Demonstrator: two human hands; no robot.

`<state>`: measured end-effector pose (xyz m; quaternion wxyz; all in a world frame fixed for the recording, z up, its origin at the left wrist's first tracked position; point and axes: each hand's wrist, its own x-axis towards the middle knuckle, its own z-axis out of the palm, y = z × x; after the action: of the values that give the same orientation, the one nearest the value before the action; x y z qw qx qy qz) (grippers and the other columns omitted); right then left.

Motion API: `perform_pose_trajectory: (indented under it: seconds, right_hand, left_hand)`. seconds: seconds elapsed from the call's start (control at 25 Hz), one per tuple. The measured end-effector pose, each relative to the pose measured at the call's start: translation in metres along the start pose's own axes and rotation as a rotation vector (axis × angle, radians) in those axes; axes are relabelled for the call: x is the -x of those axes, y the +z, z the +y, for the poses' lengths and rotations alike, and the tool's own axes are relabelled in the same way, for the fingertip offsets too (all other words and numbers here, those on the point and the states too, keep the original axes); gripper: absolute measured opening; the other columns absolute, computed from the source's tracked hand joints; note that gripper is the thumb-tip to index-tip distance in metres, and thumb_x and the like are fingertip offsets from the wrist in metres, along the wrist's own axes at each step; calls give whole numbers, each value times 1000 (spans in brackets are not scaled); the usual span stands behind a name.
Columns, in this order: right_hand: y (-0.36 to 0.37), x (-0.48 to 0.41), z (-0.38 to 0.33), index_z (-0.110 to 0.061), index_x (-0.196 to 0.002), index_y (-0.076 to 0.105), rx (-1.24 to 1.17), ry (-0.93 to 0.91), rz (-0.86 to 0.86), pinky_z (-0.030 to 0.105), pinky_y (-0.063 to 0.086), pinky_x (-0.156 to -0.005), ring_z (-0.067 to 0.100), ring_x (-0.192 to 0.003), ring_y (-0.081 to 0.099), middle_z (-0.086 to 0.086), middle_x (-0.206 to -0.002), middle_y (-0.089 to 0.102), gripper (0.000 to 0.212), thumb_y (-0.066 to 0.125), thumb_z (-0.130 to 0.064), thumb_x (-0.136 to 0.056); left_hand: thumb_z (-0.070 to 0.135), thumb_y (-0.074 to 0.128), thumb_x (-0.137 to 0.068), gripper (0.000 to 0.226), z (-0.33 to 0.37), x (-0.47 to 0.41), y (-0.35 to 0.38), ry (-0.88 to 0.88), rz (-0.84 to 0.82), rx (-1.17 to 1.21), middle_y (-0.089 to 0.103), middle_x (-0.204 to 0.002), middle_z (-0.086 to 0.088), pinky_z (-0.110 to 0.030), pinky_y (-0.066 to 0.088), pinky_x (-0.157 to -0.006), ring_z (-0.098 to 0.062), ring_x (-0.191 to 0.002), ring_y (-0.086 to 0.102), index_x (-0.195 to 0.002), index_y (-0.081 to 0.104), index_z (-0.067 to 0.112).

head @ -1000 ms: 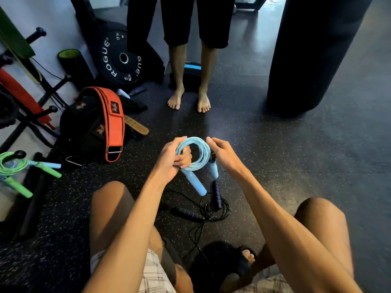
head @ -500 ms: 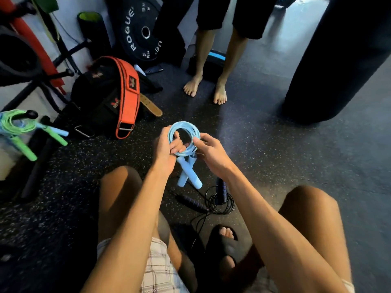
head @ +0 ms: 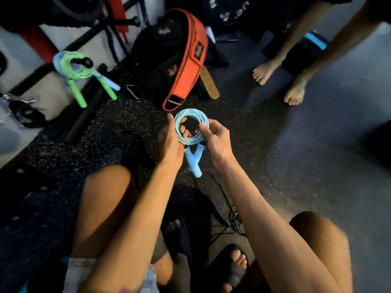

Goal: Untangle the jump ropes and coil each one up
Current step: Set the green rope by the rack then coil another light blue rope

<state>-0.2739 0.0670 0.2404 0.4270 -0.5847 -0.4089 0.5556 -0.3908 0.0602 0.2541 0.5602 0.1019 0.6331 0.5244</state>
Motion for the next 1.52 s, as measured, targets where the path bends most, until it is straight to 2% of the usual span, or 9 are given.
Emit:
perform_pose_trajectory:
  seconds: [0.12, 0.2, 0.32, 0.64, 0.84, 1.04, 1.16, 1.32, 1.52]
  right_hand:
    - [33, -26, -9, -5, -109, 67, 24, -9, -72, 22, 53, -71, 6, -79, 66, 3, -90, 71, 17, 59, -15, -97]
    - [52, -40, -16, -7, -105, 69, 47, -33, -116, 26, 54, -74, 8, -80, 66, 3, -90, 72, 15, 59, -14, -97]
    - [81, -58, -20, -10, -102, 71, 75, -96, -173, 34, 54, -80, 11, -81, 65, 6, -91, 72, 13, 60, -13, -96]
    - [163, -96, -19, -5, -112, 69, 81, -266, -361, 31, 55, -86, 13, -90, 68, 7, -98, 73, 21, 57, -9, -96]
    - [212, -130, -8, -6, -110, 71, 55, -323, -395, 35, 54, -83, 10, -79, 65, 2, -84, 71, 21, 55, -7, -96]
    - [256, -176, 4, -5, -119, 68, 73, -372, -310, 37, 51, -100, 16, -106, 66, 9, -112, 69, 27, 60, -10, -94]
    - [283, -203, 5, -6, -120, 62, 26, -481, -253, 28, 55, -87, 11, -94, 66, 4, -101, 69, 27, 63, -10, -93]
    - [318, -230, 7, -6, -105, 58, 53, -615, -166, 32, 56, -71, 11, -76, 66, 2, -87, 67, 13, 62, -14, -95]
    - [352, -260, 11, -6, -94, 60, 103, -678, -159, 26, 53, -64, 13, -70, 65, 1, -80, 67, 9, 56, -13, -97]
  left_hand:
    - [47, 42, -100, 56, 17, -26, -16, 126, 114, -72, 72, -87, -12, -25, 54, -60, -18, -76, 68, -99, 71, 0]
    - [36, 47, -101, 45, 26, -38, -26, 180, 143, 58, 68, -85, -15, -31, 56, -72, -23, -78, 66, -93, 67, -4]
    - [22, 53, -99, 25, 44, -50, -39, 234, 105, 334, 68, -86, -13, -42, 53, -88, -23, -83, 65, -88, 68, 5]
    - [12, 58, -96, 23, 69, -101, -92, 395, 147, 451, 68, -99, -16, -43, 51, -93, -24, -92, 64, -115, 64, -1]
    - [8, 59, -95, 23, 87, -139, -112, 479, 272, 384, 70, -89, -11, -36, 55, -89, -17, -79, 66, -117, 65, 1]
    - [8, 62, -94, 14, 104, -196, -124, 670, 392, 145, 68, -77, -8, -32, 59, -73, -12, -69, 66, -106, 68, 6]
    - [9, 64, -92, 14, 119, -237, -130, 811, 502, -34, 70, -77, -3, -27, 56, -71, -12, -68, 68, -105, 68, 6]
    - [15, 65, -89, 14, 135, -280, -136, 930, 674, -165, 72, -78, -9, -29, 56, -71, -21, -72, 71, -102, 68, 13]
    - [12, 66, -83, 13, 157, -324, -147, 895, 791, -212, 72, -87, -4, -35, 57, -76, -19, -79, 68, -95, 72, 14]
